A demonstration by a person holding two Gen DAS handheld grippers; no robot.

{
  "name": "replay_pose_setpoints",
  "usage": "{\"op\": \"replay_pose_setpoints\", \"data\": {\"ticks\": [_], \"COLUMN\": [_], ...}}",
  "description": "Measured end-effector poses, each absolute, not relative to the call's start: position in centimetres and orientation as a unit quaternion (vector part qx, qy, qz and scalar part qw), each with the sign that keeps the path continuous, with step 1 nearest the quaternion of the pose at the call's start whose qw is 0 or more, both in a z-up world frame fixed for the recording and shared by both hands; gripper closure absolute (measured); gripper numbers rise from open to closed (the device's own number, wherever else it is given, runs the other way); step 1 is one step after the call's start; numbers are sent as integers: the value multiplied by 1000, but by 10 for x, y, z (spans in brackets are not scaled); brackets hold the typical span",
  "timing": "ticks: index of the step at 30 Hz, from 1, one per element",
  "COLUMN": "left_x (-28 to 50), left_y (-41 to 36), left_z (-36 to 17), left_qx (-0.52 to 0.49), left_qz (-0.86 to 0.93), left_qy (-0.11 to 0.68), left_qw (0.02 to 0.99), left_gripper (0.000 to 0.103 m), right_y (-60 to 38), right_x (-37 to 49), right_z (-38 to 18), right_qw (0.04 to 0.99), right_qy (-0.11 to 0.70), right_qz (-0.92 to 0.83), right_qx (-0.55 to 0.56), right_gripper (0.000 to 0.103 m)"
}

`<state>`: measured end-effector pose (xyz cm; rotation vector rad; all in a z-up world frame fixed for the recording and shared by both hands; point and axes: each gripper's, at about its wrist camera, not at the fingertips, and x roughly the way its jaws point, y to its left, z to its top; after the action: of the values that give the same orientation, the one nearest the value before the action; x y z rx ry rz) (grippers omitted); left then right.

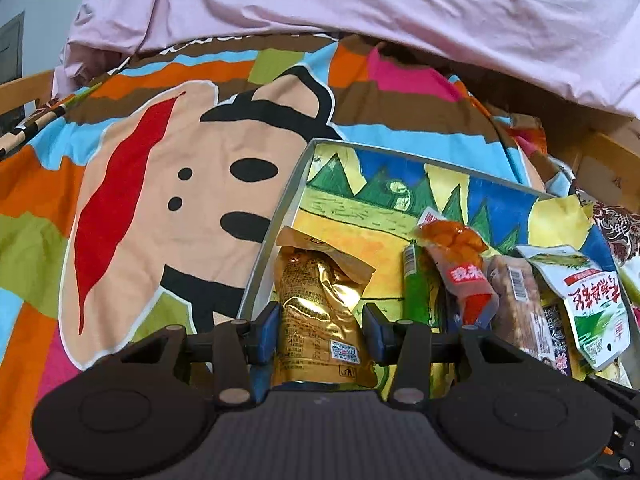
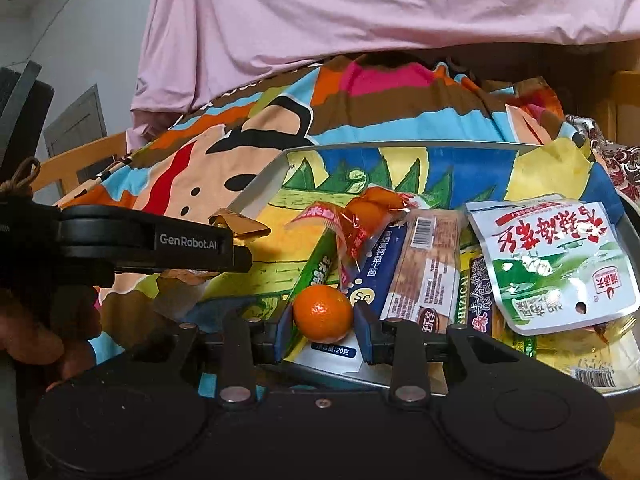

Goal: Organize snacks
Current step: 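Lower and release the gold packet in the tray with the left tool while the right tool drops the mandarin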

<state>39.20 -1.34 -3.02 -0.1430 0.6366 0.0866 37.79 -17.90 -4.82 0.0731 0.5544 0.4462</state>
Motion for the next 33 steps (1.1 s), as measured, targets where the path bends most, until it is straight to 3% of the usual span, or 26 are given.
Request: {"op": "replay_pose_setpoints", "data": {"ticks": [8,14,20,25,33], "left_x": [396,396,390,380,357], "left_y": [-14,-14,-5,3,11], "left_z": [-39,-45,-44,-35,-4], "left_qx": [-70,-68,-93,-119,-133], "left_qz": [41,42,31,17,26], "left_qy": [322,332,331,313,271], "left_qw": [943,940,939,942,953], "left_gripper": [53,48,26,22,7], "right_y": [-177,-175,-171,-172,-181], "right_x": [378,377,372,366,356], "right_z": [-52,-51,-47,-41,-17], "right_qw": [939,939,942,945,953], "right_qy": [267,263,247,235,213], "right_qz": [216,220,226,225,214], "right_qx": [34,29,15,13,19], "right_gripper": [67,59,42,36,25]}}
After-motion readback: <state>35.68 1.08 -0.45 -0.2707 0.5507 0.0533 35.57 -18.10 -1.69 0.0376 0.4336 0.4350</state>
